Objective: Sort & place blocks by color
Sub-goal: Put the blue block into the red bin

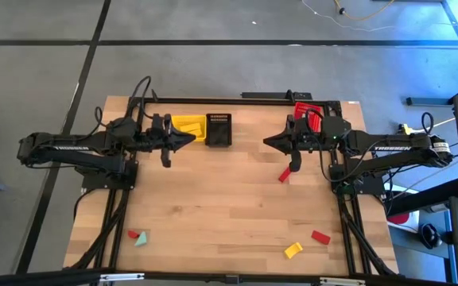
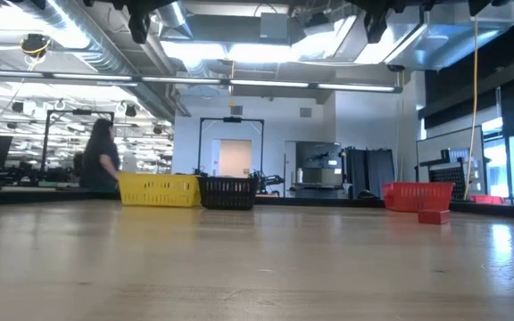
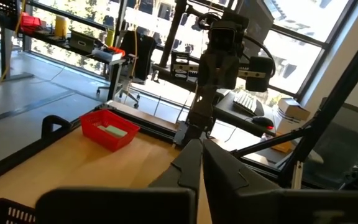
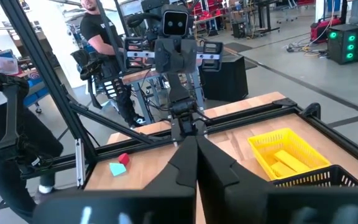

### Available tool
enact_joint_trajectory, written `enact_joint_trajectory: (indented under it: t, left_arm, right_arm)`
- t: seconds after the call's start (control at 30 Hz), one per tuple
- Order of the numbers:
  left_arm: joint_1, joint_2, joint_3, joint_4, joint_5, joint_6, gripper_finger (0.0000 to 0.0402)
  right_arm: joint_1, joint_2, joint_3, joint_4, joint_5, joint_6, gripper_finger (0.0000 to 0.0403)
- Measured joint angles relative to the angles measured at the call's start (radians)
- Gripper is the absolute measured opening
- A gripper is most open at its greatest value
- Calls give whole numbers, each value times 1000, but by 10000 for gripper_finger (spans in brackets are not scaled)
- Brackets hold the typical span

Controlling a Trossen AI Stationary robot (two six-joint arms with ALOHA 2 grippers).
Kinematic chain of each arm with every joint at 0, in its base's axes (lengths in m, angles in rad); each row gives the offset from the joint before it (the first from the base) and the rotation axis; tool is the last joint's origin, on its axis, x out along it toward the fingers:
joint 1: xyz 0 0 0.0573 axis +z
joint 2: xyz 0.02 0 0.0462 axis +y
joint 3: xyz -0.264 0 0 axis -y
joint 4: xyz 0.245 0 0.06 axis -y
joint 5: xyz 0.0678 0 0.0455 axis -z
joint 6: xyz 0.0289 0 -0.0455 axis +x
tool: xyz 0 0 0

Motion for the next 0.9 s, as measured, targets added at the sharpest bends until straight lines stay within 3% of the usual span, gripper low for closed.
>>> enact_joint_trajectory:
  t: [0.5,0.8,0.9]
  left_arm:
    - [0,0,0,-7,-40,-27,183]
    - [0,0,4,-16,-21,-44,196]
    - [0,1,68,-146,-10,-85,197]
  right_arm:
    - [0,0,0,0,-19,3,0]
    - [0,0,0,0,-19,3,0]
    - [0,0,0,0,-18,4,0]
